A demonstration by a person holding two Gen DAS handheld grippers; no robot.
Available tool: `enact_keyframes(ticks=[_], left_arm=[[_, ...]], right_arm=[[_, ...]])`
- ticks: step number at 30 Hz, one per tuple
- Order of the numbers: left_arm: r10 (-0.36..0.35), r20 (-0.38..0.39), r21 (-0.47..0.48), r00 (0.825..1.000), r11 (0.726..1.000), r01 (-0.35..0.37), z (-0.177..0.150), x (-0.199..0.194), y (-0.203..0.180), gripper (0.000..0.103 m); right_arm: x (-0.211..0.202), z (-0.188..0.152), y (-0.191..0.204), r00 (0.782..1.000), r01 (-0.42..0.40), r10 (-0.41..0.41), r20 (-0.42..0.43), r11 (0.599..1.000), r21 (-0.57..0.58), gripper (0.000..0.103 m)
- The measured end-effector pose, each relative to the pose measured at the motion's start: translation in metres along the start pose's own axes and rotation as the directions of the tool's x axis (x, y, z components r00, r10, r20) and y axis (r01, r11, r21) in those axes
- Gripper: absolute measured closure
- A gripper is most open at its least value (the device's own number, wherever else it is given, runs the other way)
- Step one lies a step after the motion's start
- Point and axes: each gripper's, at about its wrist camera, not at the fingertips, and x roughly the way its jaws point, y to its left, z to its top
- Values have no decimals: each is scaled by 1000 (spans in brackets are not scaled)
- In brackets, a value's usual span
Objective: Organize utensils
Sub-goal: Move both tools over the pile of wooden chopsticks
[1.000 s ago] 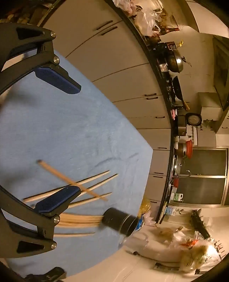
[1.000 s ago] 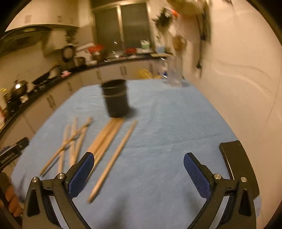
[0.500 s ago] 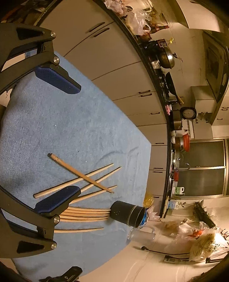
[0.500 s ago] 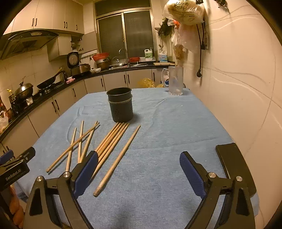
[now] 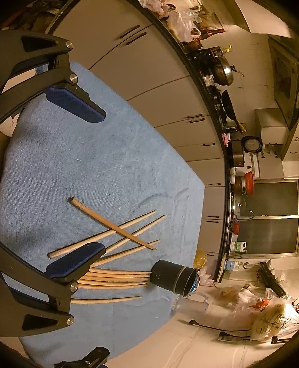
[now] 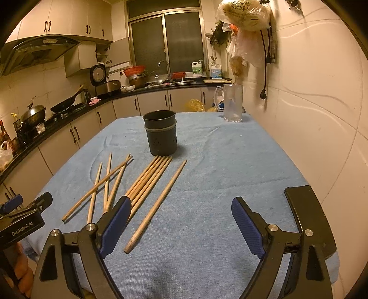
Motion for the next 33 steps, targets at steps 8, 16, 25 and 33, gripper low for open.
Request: enact_keyframes(ticks=[8,16,25,33], left_arm=[[-7,-13,2,1000,1000,7,-1,2,0,0],[-11,-23,1,1000,1000,11,-1,5,0,0],[-10,-24,1,1000,1000,10,-2,6,-1,0],[-14,-36,1,999,1000,15,-5,10,-2,0]], right_arm=[[3,-2,0,1000,-4,4,-13,1000,2,14],[6,-3,0,1000,-4,4,-23,1000,3,14],[8,-5,2,999,-13,13,-29,1000,-3,14],[12,-6,3,999,-23,23,-40,1000,-5,16]])
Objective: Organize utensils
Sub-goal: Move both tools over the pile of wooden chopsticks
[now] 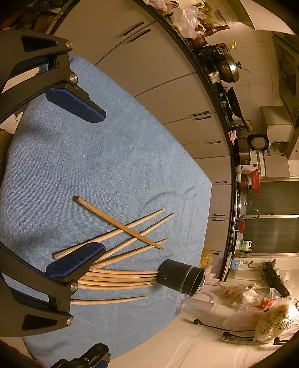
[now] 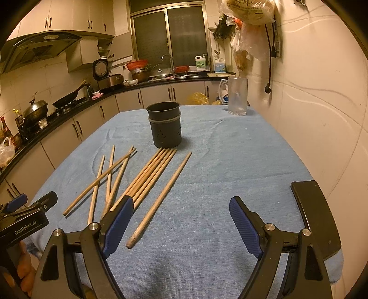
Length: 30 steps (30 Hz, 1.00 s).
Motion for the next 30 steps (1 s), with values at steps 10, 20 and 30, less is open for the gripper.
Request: enact_keyframes(ticks=[10,20,30], left_arm=[[-15,-43,-4,999,1000,15,0,9,3,0],[-22,-46,7,999,1000,22,-2,10,1,0],[-50,-54,2,997,999,50,-1,11,1,0]], right_arm=[[9,0,-3,999,-23,24,-31,999,24,24],[11,-2,-1,999,-29,30,-45,999,18,25],[17,-3,-5,997,-35,37,-70,999,37,33]])
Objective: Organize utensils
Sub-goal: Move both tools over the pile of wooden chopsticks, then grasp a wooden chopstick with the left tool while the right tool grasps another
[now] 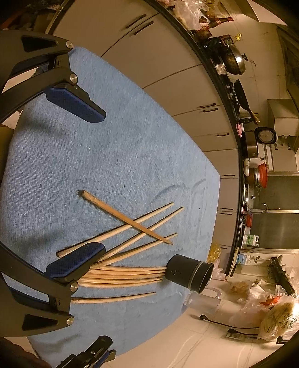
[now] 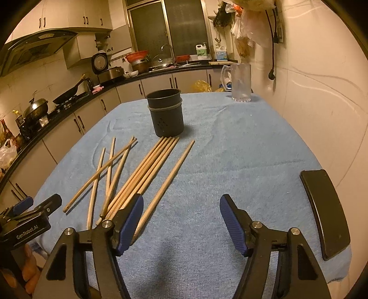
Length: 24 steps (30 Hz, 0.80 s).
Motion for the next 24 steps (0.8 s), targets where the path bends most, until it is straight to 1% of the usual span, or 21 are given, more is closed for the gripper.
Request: enact_keyframes(ticks=[1,3,4,6,7,9,10,11,12,13,14,16,17,20,21,22,23,24], left_arm=[[-8,1,-5,1000,1000,8,1,0,1,0],[-24,1,-7,1000,1000,24,7,2,5,0],[-31,-2,-5,1000,1000,31,11,3,5,0],[-70,-23,2,997,998,70,24,7,8,0],[-97,-36,5,995,995,97,30,9,9,1],[-120,-44,19,992,992,121,40,12,9,5],[-129,-52,32,990,991,131,45,15,8,10],[-145,-79,52,986,987,150,52,21,5,15],[-168,-104,62,980,983,175,57,25,3,17],[-197,-132,72,971,975,208,61,30,0,23],[-229,-167,82,959,966,245,69,37,-3,29],[-244,-208,102,947,958,269,77,46,-9,35],[-270,-234,116,934,946,303,84,53,-15,38],[-271,-260,155,927,936,317,94,67,-29,40],[-278,-273,164,921,930,329,96,72,-34,42],[-281,-291,177,915,924,340,99,80,-40,51],[-269,-303,186,914,924,333,101,87,-45,58],[-263,-329,197,907,920,338,104,98,-53,58]], right_arm=[[1,0,-1,1000,-4,4,-2,1000,2,33],[2,3,-2,1000,-13,14,-7,1000,0,38],[4,5,-3,1000,-14,14,-13,1000,-2,38],[7,8,-5,999,-18,18,-32,1000,0,38],[10,11,-8,999,-23,23,-45,1000,11,39],[14,17,-12,998,-27,28,-60,999,25,39],[16,20,-13,997,-27,29,-67,999,26,39],[19,24,-15,996,-35,38,-77,999,30,39],[22,27,-16,995,-42,45,-88,998,37,39],[26,31,-19,992,-55,61,-108,997,55,39],[31,35,-21,989,-74,83,-126,995,75,39],[41,44,-26,978,-115,133,-161,986,120,39],[45,48,-28,975,-118,142,-171,983,142,39],[54,60,-34,972,-116,149,-183,977,179,40],[57,63,-36,970,-113,150,-191,975,191,40],[62,66,-39,967,-111,153,-201,972,206,40],[67,68,-42,964,-112,161,-213,968,225,40],[70,71,-44,961,-112,166,-221,965,238,40]])
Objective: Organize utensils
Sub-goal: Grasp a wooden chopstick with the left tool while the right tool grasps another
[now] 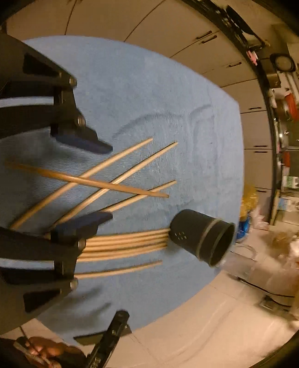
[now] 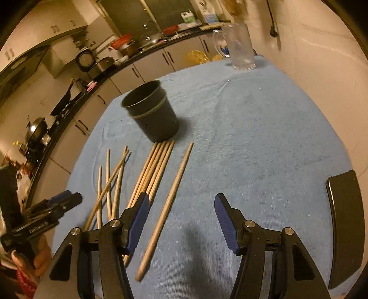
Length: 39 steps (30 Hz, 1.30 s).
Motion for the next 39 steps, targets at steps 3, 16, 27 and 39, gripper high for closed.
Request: enact_keyframes(ticks=[3,16,27,39], left_arm=[[2,-35,22,999,1000,-1,13,18,-4,63],[38,-131,84,991,996,-27,46,67,-9,92],[-9,-98,-43,995,999,5,41,64,21,97],[-23,-121,-56,992,998,16,57,81,22,97]], right_arm=[[6,8,-7,1000,-4,4,-19,999,34,40],[17,21,-15,999,-11,13,-42,999,52,40],[64,43,5,989,76,-75,-127,997,4,64],[106,48,31,964,187,-210,-162,972,-142,94]])
